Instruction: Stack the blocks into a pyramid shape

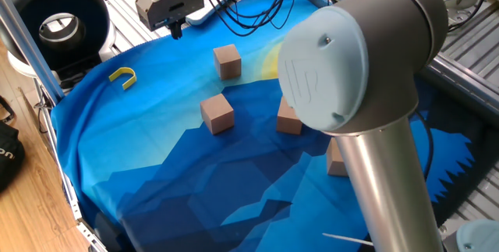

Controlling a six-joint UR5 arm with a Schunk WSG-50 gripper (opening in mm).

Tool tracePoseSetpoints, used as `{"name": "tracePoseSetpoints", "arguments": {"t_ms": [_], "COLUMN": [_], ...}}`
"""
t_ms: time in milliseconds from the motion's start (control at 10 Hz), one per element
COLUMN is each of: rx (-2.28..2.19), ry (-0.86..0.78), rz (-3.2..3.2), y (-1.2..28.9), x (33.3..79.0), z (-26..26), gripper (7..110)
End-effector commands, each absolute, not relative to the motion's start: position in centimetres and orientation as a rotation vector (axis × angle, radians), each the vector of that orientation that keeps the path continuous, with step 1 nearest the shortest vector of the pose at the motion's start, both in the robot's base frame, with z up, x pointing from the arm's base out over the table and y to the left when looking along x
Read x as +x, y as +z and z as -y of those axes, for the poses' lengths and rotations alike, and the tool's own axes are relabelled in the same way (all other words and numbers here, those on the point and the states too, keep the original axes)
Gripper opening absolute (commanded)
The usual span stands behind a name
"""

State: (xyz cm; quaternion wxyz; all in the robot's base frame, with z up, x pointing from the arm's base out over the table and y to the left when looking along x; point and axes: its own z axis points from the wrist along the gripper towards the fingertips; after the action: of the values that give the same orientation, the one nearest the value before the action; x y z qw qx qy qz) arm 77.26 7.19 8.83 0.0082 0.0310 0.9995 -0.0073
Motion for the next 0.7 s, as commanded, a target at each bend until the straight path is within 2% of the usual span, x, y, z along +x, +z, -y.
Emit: {"name": "tracePoseSetpoints", "arguments": {"t_ms": [0, 400, 600], "rx": [0.158, 0.095, 0.131], "ry": [0.024, 0.051, 0.067], "rz": [-3.133, -3.107, -3.129], "y": [8.9, 8.3, 9.3], "x": [77.2, 79.5, 77.1], "z": [-7.8, -7.3, -8.2], "gripper": [7, 7, 7]}}
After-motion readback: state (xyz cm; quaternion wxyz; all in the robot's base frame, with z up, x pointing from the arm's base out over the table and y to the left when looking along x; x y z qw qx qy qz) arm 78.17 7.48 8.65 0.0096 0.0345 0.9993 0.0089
